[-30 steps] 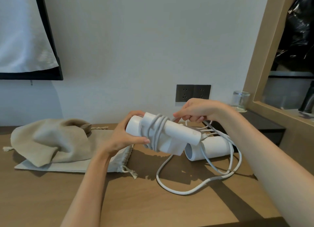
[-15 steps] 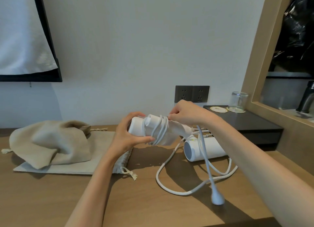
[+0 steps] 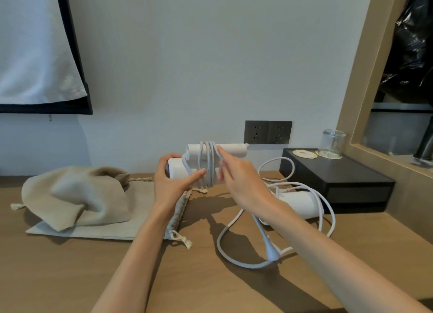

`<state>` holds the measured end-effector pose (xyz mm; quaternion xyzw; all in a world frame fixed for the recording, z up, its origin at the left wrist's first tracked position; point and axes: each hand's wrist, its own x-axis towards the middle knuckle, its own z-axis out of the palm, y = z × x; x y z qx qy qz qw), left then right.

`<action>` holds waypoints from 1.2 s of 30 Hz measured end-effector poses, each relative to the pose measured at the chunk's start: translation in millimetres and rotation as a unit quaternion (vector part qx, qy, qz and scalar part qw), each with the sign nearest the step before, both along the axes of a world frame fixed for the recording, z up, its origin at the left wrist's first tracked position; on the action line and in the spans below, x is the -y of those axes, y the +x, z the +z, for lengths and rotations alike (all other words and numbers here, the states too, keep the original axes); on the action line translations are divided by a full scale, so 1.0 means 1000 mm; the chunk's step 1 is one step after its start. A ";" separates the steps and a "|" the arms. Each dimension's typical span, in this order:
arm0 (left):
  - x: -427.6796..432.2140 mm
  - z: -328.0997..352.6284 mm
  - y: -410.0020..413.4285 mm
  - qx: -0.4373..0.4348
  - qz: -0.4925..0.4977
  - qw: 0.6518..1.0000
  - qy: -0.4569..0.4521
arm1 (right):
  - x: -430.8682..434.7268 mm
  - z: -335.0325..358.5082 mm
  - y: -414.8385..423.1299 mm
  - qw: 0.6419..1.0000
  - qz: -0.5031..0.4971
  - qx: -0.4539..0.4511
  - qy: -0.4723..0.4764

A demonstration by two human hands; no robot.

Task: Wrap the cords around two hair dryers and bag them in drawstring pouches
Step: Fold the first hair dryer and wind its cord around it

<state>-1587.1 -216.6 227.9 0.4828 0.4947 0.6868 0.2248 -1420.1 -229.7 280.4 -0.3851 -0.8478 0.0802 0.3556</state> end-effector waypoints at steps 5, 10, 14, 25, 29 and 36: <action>0.002 0.005 0.003 0.106 -0.016 0.994 -0.028 | -0.003 -0.012 -0.001 0.997 0.010 0.044 0.063; 0.000 0.004 0.013 0.194 -0.072 0.973 -0.100 | -0.012 -0.022 0.003 0.983 -0.046 0.109 0.141; 0.000 0.002 0.017 0.272 -0.100 0.945 -0.153 | -0.023 -0.042 0.004 0.982 -0.040 0.119 0.145; 0.002 0.002 0.005 0.276 -0.150 0.922 -0.227 | -0.046 -0.052 0.002 0.941 -0.092 0.130 0.300; -0.006 -0.001 -0.008 0.201 -0.101 0.941 -0.254 | -0.049 -0.059 0.000 0.950 -0.037 0.154 0.268; -0.014 -0.012 -0.020 -0.009 0.026 0.954 -0.300 | -0.048 -0.072 -0.004 0.974 -0.022 0.147 0.173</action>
